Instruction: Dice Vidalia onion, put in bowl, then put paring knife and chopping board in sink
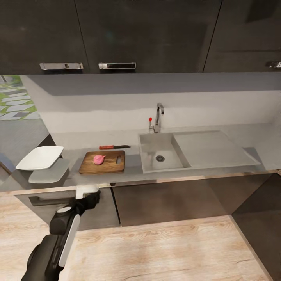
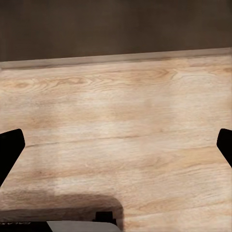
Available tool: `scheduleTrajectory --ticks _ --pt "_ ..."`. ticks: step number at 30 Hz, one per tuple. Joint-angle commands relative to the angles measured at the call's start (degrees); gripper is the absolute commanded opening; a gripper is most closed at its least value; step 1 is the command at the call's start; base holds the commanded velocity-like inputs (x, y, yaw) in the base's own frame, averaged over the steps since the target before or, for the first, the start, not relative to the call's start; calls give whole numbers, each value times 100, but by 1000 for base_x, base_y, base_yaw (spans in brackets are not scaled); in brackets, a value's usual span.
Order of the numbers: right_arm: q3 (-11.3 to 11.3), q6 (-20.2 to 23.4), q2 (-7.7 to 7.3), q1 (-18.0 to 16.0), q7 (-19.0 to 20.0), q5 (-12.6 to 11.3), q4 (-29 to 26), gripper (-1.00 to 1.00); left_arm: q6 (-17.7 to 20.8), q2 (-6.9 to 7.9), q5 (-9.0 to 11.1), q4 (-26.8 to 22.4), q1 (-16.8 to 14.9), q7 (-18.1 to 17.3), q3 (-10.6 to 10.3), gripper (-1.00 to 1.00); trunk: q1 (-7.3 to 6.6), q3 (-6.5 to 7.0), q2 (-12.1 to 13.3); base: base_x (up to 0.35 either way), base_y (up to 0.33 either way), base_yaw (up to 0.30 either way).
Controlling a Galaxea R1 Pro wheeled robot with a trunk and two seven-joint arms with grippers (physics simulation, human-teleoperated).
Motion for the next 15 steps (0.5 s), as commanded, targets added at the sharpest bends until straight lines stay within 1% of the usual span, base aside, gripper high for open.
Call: scheduleTrajectory --ticks 1,2,4,5,8,9,10,12,13,15 --pt "39 -14 -10 -2 -44 -42 -8 100 -163 -4 34 -8 113 -37 4 100 4 -9 -11 -2 0 0" --pt "39 -14 -8 -2 -44 -42 -8 100 -329 -4 34 -9 223 -82 4 100 4 -9 -11 -1 0 0" --pt "39 -14 -9 -2 -44 -42 -8 100 -522 -1 34 -10 373 -122 4 100 4 -9 -11 0 0 0" --pt "39 -14 -9 -2 -44 -42 -8 100 -570 0 34 -10 420 -130 4 100 4 -9 -11 0 0 0" --pt "39 -14 -10 -2 -44 -42 -8 100 -785 4 34 -11 676 -160 4 100 4 -9 -11 0 0 0" --pt "39 -14 -8 -2 -44 -42 -8 100 -907 4 34 -11 810 -167 4 100 4 -9 -11 0 0 0" --pt "39 -14 -8 -2 -44 -42 -8 100 -961 4 34 -11 861 -170 4 100 4 -9 -11 0 0 0" --pt "39 -14 -9 -2 -44 -42 -8 100 -1271 5 34 -11 1102 -181 4 100 4 -9 -11 0 0 0" --pt "39 -14 -9 -2 -44 -42 -8 100 -1369 5 34 -11 1171 -192 4 100 4 -9 -11 0 0 0" --pt "39 -14 -10 -2 -44 -42 0 100 -1791 5 34 -11 1467 -296 4 100 4 -9 -11 0 0 0"
